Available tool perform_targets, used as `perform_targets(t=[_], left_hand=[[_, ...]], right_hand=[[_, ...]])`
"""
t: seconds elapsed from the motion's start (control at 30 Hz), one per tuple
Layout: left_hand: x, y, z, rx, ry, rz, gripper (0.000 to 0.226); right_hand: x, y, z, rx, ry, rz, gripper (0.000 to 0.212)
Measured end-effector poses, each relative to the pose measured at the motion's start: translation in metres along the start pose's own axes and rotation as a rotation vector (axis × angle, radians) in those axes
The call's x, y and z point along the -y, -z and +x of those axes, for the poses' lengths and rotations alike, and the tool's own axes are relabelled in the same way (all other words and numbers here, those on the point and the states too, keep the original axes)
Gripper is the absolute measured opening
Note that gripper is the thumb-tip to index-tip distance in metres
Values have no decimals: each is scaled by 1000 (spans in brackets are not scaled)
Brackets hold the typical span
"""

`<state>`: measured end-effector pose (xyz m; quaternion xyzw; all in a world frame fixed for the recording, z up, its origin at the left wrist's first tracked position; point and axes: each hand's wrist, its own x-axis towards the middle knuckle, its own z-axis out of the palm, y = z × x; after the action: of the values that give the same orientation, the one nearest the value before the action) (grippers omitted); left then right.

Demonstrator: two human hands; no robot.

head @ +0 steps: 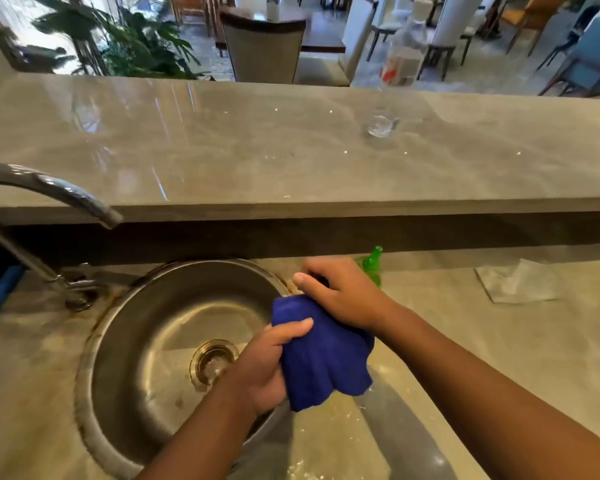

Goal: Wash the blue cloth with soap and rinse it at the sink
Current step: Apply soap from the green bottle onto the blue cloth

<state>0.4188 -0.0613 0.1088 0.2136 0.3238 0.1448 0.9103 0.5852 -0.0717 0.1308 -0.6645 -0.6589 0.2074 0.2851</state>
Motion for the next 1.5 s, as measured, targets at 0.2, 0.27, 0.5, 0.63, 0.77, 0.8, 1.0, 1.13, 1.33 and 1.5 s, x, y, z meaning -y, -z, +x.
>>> perform_targets(t=[0.2, 0.27, 0.5, 0.63, 0.77, 0.8, 1.0, 1.13, 1.33, 1.5], left_hand=[[29, -28, 45, -81, 66, -151, 46], [32, -32, 56, -105, 55, -221, 52], [35, -43, 82, -184, -61, -330, 44], [39, -42, 90, -179, -90, -348, 40], [40, -42, 97, -132, -102, -364, 44], [41, -43, 98, -128, -97, -358, 47], [43, -43, 106, -95, -73, -352, 49], [41, -37, 110, -65, -55, -355, 58], [39, -35, 114, -42, -65, -360, 61], [40, -34, 115, -18, -67, -366, 63]], right_hand=[[-56, 31, -11, -49, -38, 64, 21], [-69, 49, -10, -134, -65, 95, 13], [-114, 75, 19, -68, -335, -85, 24], [-125, 67, 43, 159, -488, 79, 48], [-123, 57, 63, 218, -588, 202, 58], [-122, 55, 66, 217, -601, 206, 57], [-124, 42, 74, 226, -632, 141, 60], [-124, 41, 72, 214, -607, 34, 52], [-126, 40, 71, 198, -593, -51, 31], [-126, 38, 70, 191, -589, -67, 27]])
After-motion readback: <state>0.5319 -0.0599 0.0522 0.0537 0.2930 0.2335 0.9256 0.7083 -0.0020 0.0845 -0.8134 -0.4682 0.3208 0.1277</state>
